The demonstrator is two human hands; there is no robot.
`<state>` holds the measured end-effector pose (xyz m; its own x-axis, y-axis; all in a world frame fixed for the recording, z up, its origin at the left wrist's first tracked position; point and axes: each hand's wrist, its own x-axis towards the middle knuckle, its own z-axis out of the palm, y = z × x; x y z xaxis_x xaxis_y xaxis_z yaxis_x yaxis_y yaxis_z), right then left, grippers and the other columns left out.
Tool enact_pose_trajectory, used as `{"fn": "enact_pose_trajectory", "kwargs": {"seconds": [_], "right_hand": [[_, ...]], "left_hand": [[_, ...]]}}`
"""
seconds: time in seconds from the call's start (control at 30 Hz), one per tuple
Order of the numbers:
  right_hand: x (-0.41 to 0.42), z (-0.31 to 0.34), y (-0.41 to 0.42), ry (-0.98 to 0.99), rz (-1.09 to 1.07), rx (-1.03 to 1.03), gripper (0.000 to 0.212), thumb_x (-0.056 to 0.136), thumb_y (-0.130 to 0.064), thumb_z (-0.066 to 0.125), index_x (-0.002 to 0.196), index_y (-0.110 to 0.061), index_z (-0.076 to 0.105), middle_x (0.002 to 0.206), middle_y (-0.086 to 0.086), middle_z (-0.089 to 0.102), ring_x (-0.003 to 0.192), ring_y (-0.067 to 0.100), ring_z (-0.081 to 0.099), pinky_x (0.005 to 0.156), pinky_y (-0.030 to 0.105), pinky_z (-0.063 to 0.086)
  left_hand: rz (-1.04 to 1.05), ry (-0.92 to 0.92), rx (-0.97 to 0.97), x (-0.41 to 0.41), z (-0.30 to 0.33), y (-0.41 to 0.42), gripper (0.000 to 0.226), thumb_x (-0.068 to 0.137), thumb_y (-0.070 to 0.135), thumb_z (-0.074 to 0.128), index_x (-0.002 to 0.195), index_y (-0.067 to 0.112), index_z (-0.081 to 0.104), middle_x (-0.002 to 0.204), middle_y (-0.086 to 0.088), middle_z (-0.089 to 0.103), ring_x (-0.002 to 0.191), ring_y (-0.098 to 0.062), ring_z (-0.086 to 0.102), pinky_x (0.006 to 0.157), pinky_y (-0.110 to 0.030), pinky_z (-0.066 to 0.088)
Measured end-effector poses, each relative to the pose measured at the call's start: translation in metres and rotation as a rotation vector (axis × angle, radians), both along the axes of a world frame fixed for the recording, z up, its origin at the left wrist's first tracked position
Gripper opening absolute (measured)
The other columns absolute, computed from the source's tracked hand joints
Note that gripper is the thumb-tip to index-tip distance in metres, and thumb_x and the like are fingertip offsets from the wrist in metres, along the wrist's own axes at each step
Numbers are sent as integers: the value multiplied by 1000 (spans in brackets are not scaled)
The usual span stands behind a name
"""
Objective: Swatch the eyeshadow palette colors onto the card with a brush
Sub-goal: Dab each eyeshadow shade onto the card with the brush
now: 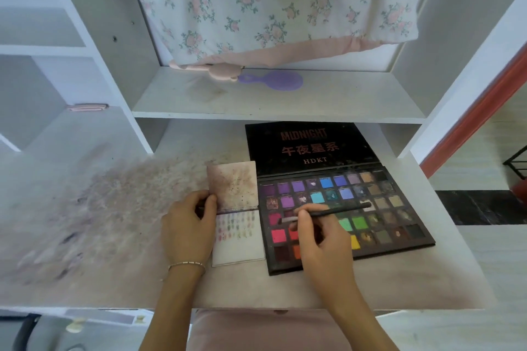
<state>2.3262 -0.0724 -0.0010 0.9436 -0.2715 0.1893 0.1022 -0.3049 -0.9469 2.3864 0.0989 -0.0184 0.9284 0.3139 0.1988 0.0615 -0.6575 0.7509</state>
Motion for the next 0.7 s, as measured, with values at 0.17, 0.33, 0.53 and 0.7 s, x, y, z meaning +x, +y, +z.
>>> {"fn": "enact_pose_trajectory", "kwargs": {"seconds": [0.17,0.33,0.53,0.7], "right_hand": [[11,-2,16,51,140,-136,18,91,-20,49,81,-34,54,68,-10,63,68,7,58,58,16,48],[12,-6,19,57,185,-259,22,91,-22,50,82,-43,47,78,-10,62,81,8,60,71,27,51],[14,-8,20,38,201,-327,11,91,-21,51,88,-32,51,78,-17,57,82,6,57,71,23,48],[14,-8,20,57,219,-365,7,91,-21,51,91,-28,53,81,-13,56,85,6,54,73,17,44]], "left_hand": [[4,16,-6,0,2,3,15,86,22,56,91,17,69,80,-7,68,79,-25,59,71,-38,48],[6,21,-7,0,3,4,14,86,23,57,90,18,69,79,-6,68,81,-26,60,74,-41,48],[7,13,-25,-1,4,3,15,86,23,57,92,18,70,81,-4,69,81,-24,60,75,-41,49],[13,15,-25,-1,4,3,15,86,22,57,91,18,70,80,-4,69,80,-25,60,75,-41,48]]}}
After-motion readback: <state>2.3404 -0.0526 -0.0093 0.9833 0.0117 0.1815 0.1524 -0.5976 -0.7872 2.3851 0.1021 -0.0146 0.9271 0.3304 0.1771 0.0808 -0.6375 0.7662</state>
